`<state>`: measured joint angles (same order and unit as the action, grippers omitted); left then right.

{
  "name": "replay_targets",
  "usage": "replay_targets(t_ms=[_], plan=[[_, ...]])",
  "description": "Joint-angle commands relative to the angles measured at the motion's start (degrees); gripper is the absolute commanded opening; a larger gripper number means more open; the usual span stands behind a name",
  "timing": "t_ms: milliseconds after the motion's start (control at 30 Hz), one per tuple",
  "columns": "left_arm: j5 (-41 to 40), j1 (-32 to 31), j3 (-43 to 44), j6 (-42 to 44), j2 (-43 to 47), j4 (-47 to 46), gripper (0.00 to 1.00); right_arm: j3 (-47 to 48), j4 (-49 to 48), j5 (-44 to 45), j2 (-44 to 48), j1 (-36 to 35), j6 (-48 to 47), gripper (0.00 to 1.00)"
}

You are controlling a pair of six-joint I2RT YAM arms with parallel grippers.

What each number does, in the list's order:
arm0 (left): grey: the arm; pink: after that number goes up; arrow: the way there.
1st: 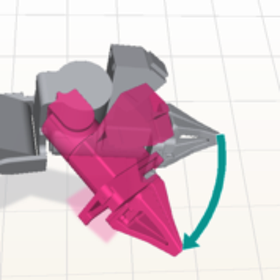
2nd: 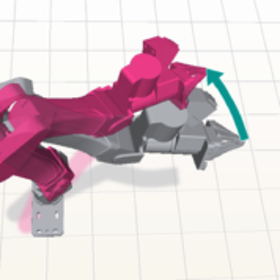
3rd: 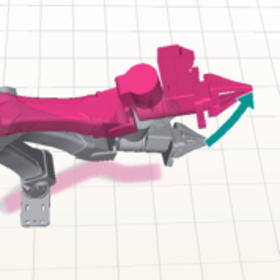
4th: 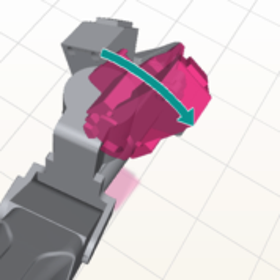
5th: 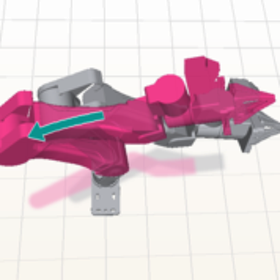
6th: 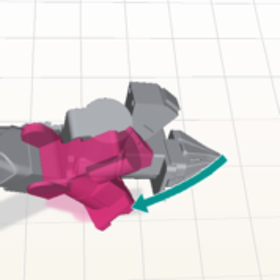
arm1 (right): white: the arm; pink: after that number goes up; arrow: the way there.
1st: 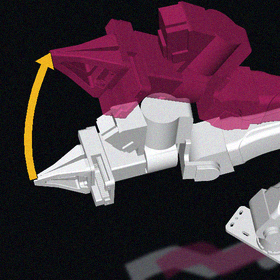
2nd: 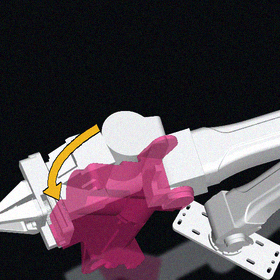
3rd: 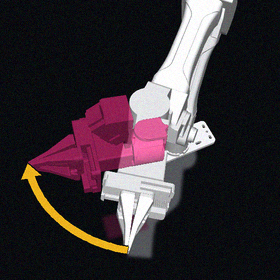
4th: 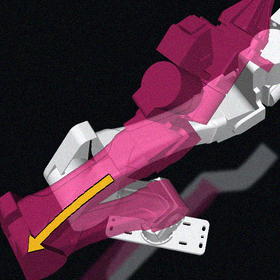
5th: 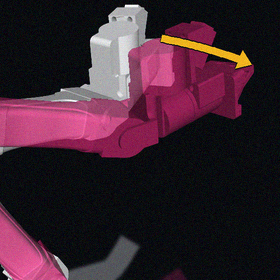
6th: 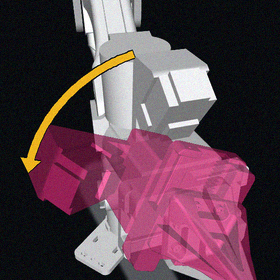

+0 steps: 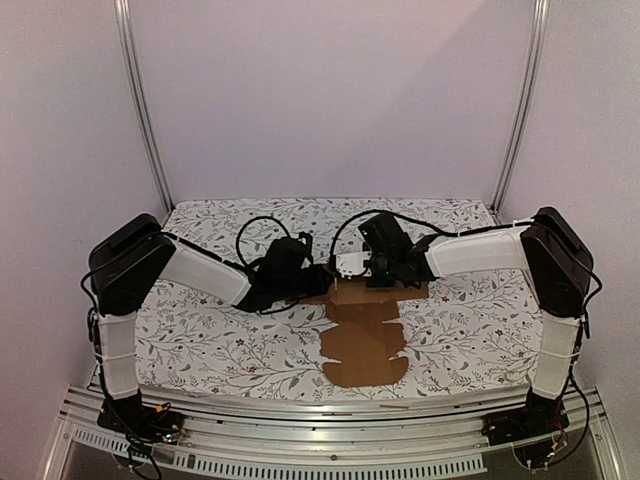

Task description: Fold the paper box

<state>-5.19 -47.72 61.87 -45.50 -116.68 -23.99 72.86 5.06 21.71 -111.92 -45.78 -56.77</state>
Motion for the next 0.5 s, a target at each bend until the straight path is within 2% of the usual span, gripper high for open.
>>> replay_targets(t_ms=[0, 233, 367, 467], plan=[[1.0, -1.2, 0.6, 0.6, 0.2, 2.3, 0.19, 1.8, -1.4, -0.5, 1.2, -0.6, 1.3, 0.0], [4.8, -1.2, -0.9, -1.3, -2.5, -11.7, 0.21, 1.0, -1.1, -0.6, 1.6, -0.7, 2.0, 0.0], [4.8, -0.5, -2.0, -1.3, -1.5, -11.4, 0.23, -1.5, -4.4, 1.3, 1.9, -0.8, -1.2, 0.0], [4.6, 0.1, -4.2, 0.2, 1.2, -9.0, 0.24, -3.6, -10.3, 3.1, 2.3, -0.8, -4.1, 0.0]])
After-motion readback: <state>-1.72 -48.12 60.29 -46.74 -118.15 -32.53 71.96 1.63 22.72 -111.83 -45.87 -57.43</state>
